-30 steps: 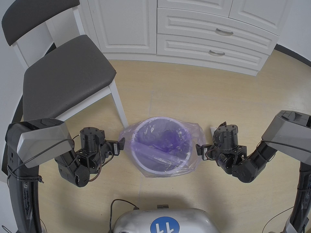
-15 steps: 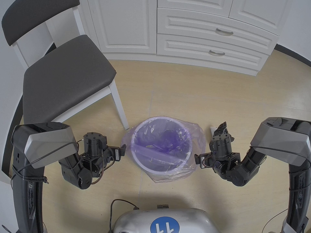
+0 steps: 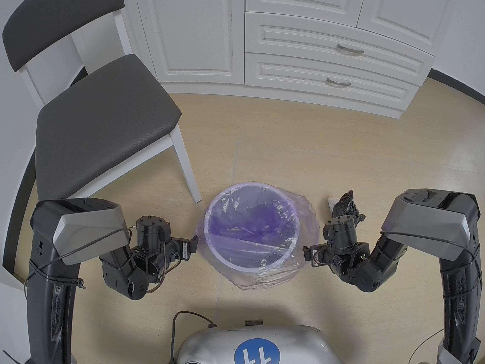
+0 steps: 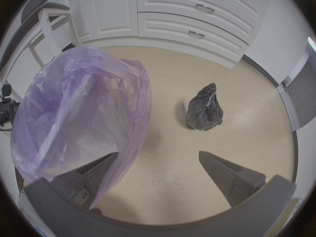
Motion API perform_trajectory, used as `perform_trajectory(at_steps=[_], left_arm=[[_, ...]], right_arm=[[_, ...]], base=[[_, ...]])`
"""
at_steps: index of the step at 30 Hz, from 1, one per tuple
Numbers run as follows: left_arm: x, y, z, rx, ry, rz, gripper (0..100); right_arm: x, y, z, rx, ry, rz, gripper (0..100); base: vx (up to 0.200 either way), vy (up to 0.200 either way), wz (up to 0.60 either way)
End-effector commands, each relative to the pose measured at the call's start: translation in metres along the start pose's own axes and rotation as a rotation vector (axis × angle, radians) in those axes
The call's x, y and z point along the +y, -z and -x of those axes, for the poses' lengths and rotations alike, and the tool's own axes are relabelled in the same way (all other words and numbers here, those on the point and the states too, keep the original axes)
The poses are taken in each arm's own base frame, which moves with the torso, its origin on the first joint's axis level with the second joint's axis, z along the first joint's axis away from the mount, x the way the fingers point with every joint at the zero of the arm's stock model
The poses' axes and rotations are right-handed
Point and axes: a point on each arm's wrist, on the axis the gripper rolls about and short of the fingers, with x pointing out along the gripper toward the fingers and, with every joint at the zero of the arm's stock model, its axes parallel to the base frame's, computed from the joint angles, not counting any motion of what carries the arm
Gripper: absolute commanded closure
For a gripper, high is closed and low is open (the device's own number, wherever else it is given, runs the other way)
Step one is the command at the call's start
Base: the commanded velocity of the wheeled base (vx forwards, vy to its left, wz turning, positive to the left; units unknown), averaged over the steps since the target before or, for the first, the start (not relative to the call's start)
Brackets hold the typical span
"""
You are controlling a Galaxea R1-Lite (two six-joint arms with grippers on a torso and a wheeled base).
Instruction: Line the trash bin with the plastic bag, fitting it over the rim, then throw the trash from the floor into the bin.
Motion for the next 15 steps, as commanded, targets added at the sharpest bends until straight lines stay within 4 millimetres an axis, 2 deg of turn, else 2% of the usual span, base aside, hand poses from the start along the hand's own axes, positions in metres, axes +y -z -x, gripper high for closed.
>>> perform_trajectory(at_steps=[1, 15], left_arm=[[0.0, 0.007, -0.003, 0.017, -0.003, -0.004, 0], [0.002, 0.017, -0.009, 0.038, -0.009, -0.012, 0]], right_arm=[[0.0, 0.009, -0.007, 0.022, 0.007, 0.007, 0], [-0.006, 0.022, -0.026, 0.052, 0.032, 0.006, 0]], base=[[0.0, 0.0, 0.0], [0.0, 0.0, 0.0]])
